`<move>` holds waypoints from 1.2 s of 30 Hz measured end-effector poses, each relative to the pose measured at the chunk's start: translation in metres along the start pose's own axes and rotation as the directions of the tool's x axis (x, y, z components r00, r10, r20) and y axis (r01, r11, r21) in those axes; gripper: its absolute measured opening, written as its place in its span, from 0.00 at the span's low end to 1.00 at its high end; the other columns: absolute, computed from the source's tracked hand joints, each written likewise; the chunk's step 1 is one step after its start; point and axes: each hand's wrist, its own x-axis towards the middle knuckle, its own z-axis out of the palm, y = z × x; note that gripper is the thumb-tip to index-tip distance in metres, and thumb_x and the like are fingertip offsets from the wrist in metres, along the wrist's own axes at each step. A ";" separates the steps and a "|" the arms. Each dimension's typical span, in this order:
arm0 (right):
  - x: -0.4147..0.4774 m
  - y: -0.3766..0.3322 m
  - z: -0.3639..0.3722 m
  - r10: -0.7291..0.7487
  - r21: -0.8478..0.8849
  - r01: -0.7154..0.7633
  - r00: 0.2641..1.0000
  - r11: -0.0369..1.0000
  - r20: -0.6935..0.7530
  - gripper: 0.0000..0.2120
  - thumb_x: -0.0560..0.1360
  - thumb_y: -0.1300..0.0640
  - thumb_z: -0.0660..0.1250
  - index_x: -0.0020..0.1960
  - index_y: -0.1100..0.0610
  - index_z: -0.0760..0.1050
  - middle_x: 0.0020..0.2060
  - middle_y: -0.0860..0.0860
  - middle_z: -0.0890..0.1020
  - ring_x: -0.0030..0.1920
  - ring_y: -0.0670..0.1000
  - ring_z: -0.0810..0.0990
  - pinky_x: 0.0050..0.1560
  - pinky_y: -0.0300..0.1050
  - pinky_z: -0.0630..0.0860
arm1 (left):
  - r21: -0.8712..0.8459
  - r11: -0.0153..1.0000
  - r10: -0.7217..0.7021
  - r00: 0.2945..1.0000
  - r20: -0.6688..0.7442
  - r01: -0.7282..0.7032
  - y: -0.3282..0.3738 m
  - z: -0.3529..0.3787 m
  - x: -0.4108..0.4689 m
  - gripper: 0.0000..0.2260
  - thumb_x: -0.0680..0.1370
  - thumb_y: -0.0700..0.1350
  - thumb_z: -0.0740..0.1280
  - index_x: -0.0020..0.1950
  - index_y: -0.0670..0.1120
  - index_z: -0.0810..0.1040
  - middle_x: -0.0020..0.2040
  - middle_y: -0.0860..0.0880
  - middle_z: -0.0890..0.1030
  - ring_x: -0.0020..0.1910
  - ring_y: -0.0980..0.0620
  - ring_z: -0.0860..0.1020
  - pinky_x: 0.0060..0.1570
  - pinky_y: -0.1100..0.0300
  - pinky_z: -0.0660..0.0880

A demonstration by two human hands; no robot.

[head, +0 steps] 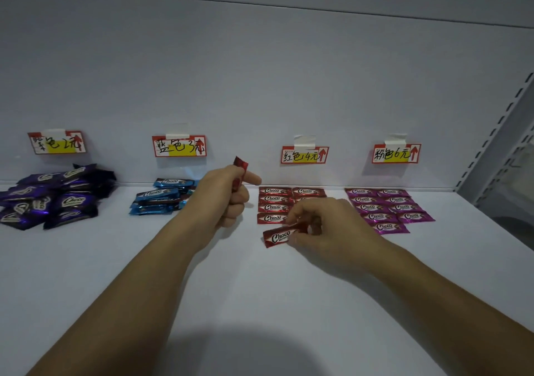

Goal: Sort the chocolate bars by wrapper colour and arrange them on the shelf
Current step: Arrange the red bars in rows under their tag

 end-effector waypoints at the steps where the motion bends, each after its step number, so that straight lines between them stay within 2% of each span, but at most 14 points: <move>1: 0.000 -0.001 0.000 -0.025 -0.065 0.025 1.000 0.998 0.008 0.07 0.71 0.53 0.77 0.48 0.45 0.82 0.38 0.37 0.81 0.41 0.34 0.77 0.35 0.27 0.69 | 0.004 1.000 0.004 1.000 0.020 -0.004 0.000 0.001 -0.001 0.14 0.84 0.45 0.55 0.53 0.42 0.80 0.32 0.50 0.64 0.27 0.54 0.59 0.24 0.63 0.55; 3: 0.000 -0.003 -0.003 -0.067 -0.109 0.068 0.998 0.992 0.019 0.08 0.71 0.51 0.77 0.49 0.45 0.83 0.40 0.34 0.79 0.44 0.32 0.75 0.38 0.27 0.69 | 0.013 1.000 0.008 0.999 0.042 -0.009 0.000 0.003 -0.001 0.14 0.84 0.45 0.56 0.54 0.42 0.80 0.31 0.50 0.64 0.27 0.55 0.59 0.24 0.63 0.55; 7: 0.002 0.002 0.001 -0.108 -0.078 0.112 0.992 0.991 0.058 0.04 0.72 0.56 0.76 0.46 0.48 0.85 0.40 0.38 0.82 0.42 0.42 0.79 0.43 0.39 0.77 | -0.015 1.000 0.010 0.998 0.063 -0.009 0.001 0.002 -0.002 0.14 0.84 0.43 0.55 0.57 0.41 0.80 0.31 0.50 0.64 0.25 0.56 0.59 0.21 0.65 0.57; 14: 0.005 0.003 0.010 -0.144 -0.066 0.145 0.989 0.987 0.021 0.03 0.75 0.58 0.74 0.44 0.51 0.85 0.37 0.40 0.83 0.42 0.41 0.80 0.40 0.32 0.74 | -0.051 0.998 0.036 0.992 0.118 -0.030 0.003 0.004 -0.005 0.14 0.84 0.42 0.55 0.59 0.40 0.78 0.32 0.50 0.64 0.26 0.56 0.59 0.22 0.64 0.56; 19: 0.007 0.004 0.014 -0.114 -0.101 0.113 0.994 0.988 0.000 0.02 0.75 0.55 0.73 0.47 0.49 0.85 0.40 0.39 0.83 0.44 0.39 0.79 0.41 0.29 0.73 | -0.062 0.998 0.040 0.989 0.142 -0.031 0.003 0.004 -0.006 0.14 0.83 0.41 0.53 0.61 0.40 0.76 0.31 0.50 0.67 0.26 0.56 0.59 0.22 0.64 0.56; 24: 0.007 0.002 0.013 -0.111 -0.104 0.109 0.994 0.989 -0.018 0.03 0.75 0.57 0.73 0.47 0.51 0.86 0.39 0.39 0.83 0.44 0.38 0.79 0.42 0.28 0.73 | -0.070 0.997 0.034 0.995 0.096 -0.027 0.003 0.005 -0.006 0.05 0.82 0.39 0.53 0.52 0.45 0.67 0.31 0.48 0.72 0.25 0.55 0.60 0.22 0.64 0.56; 29: 0.005 0.003 0.014 -0.094 -0.111 0.091 0.995 0.990 -0.020 0.03 0.75 0.55 0.74 0.48 0.51 0.87 0.39 0.35 0.80 0.43 0.35 0.79 0.41 0.25 0.71 | -0.005 0.999 0.032 0.999 0.024 -0.032 0.003 0.007 -0.005 0.04 0.83 0.39 0.57 0.53 0.43 0.71 0.41 0.43 0.79 0.24 0.56 0.62 0.22 0.64 0.60; 30: 0.005 0.002 0.014 -0.087 -0.096 0.083 0.995 0.992 -0.038 0.03 0.75 0.55 0.74 0.48 0.51 0.86 0.39 0.35 0.80 0.43 0.35 0.79 0.41 0.25 0.71 | 0.022 0.999 0.040 0.999 0.021 -0.041 0.002 0.007 -0.005 0.04 0.84 0.39 0.58 0.53 0.43 0.73 0.41 0.43 0.78 0.24 0.56 0.63 0.22 0.64 0.61; 32: 0.006 0.001 0.009 -0.056 0.003 0.057 0.989 0.998 -0.140 0.03 0.75 0.55 0.74 0.48 0.50 0.86 0.39 0.38 0.82 0.44 0.38 0.80 0.41 0.27 0.74 | 0.083 0.994 0.068 0.997 0.026 -0.070 0.001 0.006 -0.004 0.05 0.84 0.40 0.61 0.52 0.43 0.75 0.35 0.48 0.76 0.25 0.57 0.63 0.23 0.64 0.61; 34: 0.009 0.000 0.003 -0.019 0.196 0.067 0.971 0.978 -0.240 0.04 0.75 0.56 0.74 0.50 0.51 0.84 0.38 0.43 0.84 0.42 0.44 0.82 0.43 0.36 0.79 | 0.117 0.988 0.097 0.995 0.039 -0.101 0.000 0.004 -0.004 0.05 0.84 0.42 0.63 0.53 0.43 0.78 0.31 0.53 0.77 0.25 0.57 0.64 0.24 0.64 0.62; 36: 0.010 -0.005 -0.004 0.010 0.434 0.106 0.967 0.895 -0.255 0.08 0.76 0.58 0.73 0.54 0.53 0.82 0.39 0.49 0.85 0.42 0.48 0.84 0.43 0.44 0.82 | 0.168 0.977 0.128 0.991 0.049 -0.134 -0.001 0.006 -0.007 0.05 0.82 0.45 0.67 0.53 0.45 0.81 0.34 0.52 0.79 0.26 0.58 0.68 0.26 0.64 0.65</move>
